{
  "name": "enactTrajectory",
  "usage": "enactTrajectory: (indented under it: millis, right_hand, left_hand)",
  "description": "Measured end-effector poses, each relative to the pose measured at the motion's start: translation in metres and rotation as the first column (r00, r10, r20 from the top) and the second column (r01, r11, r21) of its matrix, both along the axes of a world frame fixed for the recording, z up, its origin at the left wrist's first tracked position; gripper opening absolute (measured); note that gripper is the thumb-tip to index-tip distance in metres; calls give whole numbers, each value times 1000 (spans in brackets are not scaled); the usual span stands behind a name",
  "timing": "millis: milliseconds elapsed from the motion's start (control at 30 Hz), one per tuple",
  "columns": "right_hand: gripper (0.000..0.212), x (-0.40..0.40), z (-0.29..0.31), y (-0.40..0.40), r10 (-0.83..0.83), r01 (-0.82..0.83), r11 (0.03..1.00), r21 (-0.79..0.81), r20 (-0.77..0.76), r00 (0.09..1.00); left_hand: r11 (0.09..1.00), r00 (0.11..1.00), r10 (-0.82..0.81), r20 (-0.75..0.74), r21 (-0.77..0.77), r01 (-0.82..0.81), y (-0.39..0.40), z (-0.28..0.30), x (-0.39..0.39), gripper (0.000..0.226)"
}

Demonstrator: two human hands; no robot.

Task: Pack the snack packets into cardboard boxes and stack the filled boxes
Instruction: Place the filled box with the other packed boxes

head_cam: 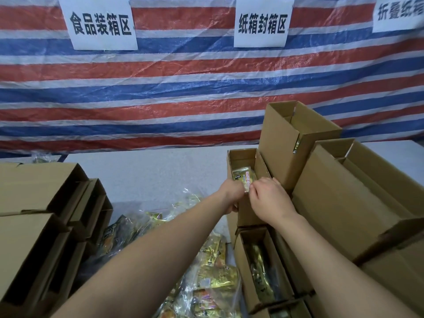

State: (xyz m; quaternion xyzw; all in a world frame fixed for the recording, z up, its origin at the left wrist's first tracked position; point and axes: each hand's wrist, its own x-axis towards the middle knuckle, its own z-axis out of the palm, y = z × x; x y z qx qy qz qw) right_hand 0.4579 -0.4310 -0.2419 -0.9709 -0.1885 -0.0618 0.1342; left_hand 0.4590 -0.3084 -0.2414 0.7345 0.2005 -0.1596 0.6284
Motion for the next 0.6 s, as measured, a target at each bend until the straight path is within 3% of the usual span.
enactTrajectory:
  millis: [400, 500, 600]
  right_hand:
    - [28, 9, -17, -4, -7, 7, 1000, 4, -67, 998]
    - [27, 10, -16, -3, -4, 5, 1000, 11, -74, 997]
    - [27, 10, -17, -3, 14, -13, 1000, 5, -81, 997]
  left_hand:
    - [999, 998, 35, -46, -34, -37, -11, -8, 8, 20]
    - [1000, 999, 18, -31, -23, -19, -12, -5, 8, 28]
    - [999, 998, -33, -49, 34, 35, -11, -8, 11, 22]
